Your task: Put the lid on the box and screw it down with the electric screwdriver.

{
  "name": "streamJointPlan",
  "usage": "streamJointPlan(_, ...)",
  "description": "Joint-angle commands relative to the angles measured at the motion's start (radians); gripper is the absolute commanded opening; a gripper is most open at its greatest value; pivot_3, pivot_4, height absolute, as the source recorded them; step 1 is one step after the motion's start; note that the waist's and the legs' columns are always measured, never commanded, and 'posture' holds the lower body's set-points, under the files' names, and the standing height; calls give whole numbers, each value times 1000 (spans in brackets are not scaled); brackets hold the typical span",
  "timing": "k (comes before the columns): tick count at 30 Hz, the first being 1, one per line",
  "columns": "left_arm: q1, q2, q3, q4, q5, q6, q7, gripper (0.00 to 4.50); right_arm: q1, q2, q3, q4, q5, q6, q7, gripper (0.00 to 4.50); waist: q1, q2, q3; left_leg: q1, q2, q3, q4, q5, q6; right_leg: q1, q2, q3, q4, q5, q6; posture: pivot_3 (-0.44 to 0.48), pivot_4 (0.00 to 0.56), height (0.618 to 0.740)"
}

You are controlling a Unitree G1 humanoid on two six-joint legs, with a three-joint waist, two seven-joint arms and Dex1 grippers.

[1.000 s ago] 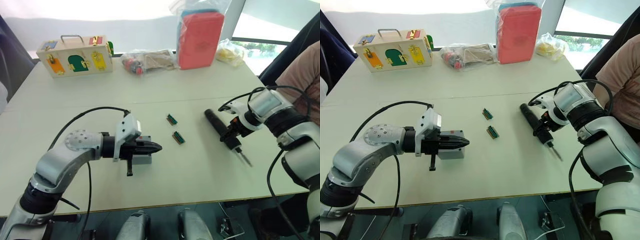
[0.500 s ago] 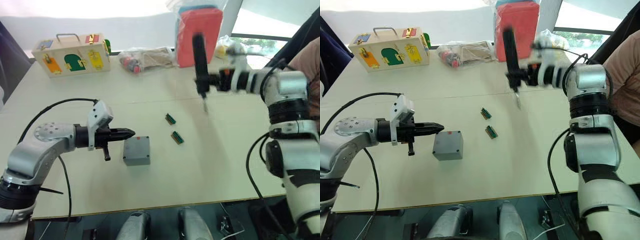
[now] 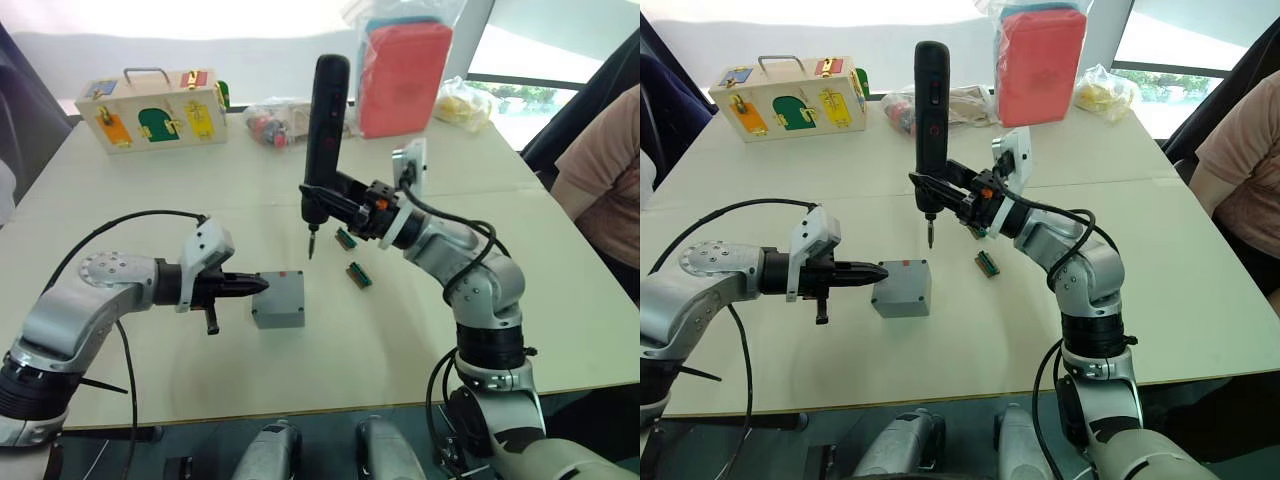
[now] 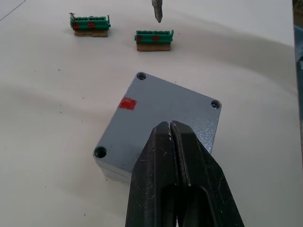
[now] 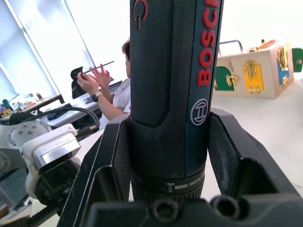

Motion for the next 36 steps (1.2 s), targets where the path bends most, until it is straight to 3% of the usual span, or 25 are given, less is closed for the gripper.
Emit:
streamJointPlan(1, 13, -15, -13, -18, 32, -31, 17, 0, 2, 22, 49, -43, -24, -82, -3, 1825, -2, 0, 0, 0, 0, 0, 0, 0, 0, 0, 0, 0, 0, 0, 0, 0, 150, 740)
streamJointPlan(12, 47, -50, -42, -20, 67, -31, 34, 0, 45, 39, 153, 20, -122, -214, -2, 1825, 4, 0, 0, 1, 1, 1, 0, 0, 0, 0, 3, 1, 0, 0, 0, 0, 150, 740)
streamJointPlan(36, 60, -41, -29, -23, 61, -24, 26, 0, 110, 23, 191, 122, -209, -328, 4, 1825, 3, 0, -1, 3, 1, 0, 0, 0, 0, 3, 3, 1, 0, 0, 0, 0, 150, 740)
